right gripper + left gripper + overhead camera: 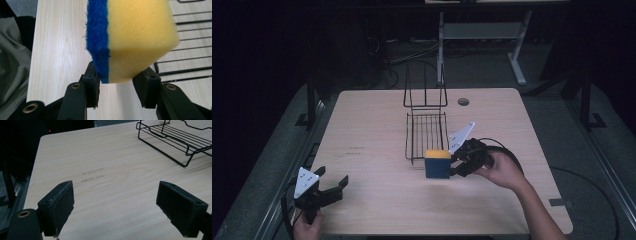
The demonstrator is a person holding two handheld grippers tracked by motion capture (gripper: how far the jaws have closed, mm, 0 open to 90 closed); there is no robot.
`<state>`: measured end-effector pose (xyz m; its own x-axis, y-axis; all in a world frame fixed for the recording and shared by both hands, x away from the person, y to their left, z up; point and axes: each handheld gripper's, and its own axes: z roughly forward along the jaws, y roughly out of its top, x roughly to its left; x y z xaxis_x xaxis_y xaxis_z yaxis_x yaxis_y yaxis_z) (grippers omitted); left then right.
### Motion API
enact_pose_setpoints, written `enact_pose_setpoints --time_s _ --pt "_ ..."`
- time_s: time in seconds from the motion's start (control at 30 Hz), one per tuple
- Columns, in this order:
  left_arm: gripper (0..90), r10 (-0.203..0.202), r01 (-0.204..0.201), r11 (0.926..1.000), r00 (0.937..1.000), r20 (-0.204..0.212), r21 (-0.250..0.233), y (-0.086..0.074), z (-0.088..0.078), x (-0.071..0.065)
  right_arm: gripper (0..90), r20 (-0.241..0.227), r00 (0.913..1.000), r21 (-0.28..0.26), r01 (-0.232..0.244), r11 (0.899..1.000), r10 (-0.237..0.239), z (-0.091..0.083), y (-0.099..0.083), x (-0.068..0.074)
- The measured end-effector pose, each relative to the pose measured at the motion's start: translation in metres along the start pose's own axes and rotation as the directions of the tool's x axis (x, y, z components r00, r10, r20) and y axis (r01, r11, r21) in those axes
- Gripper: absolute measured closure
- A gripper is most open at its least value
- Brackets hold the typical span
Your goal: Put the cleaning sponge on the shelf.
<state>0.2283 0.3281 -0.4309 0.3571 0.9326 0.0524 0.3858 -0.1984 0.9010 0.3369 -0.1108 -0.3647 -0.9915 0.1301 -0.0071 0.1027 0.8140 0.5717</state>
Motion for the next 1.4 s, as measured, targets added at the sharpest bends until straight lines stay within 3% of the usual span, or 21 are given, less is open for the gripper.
enact_pose_setpoints --time_s 0.4,0.57,0.67,0.73,1.13,1.4 --pt "14.1 0.005 -0.005 1.0 0.9999 0.011 0.001 0.001 0.002 -0.001 57.4 0.019 0.9998 -0.008 0.004 1.0 -0.003 -0.005 0.01 -0.014" --pt "14.1 -0.002 0.002 1.0 0.9999 0.013 0.004 0.001 0.004 -0.002 57.4 0.016 0.9999 -0.03 -0.005 1.0 0.006 -0.01 0.014 -0.026" --pt "14.1 -0.001 0.001 1.0 0.9999 0.014 0.003 0.001 0.004 -0.002 57.4 0.022 0.9997 -0.018 -0.01 1.0 0.01 -0.01 0.017 -0.033" --pt "14.1 -0.002 0.002 1.0 0.9999 0.015 0.003 0.001 0.004 -0.002 57.4 0.022 0.9997 -0.042 -0.008 0.999 0.009 -0.012 0.019 -0.037" --pt "14.1 -0.006 0.006 1.0 0.9999 0.016 0.003 0.001 0.004 -0.001 57.3 0.032 0.9982 -0.051 -0.049 0.997 0.051 -0.011 0.025 -0.063" --pt "14.1 -0.005 0.005 1.0 0.9998 0.018 0.001 0.001 0.004 -0.002 57.4 0.016 0.9964 -0.069 -0.081 0.994 0.083 -0.006 0.017 -0.081"
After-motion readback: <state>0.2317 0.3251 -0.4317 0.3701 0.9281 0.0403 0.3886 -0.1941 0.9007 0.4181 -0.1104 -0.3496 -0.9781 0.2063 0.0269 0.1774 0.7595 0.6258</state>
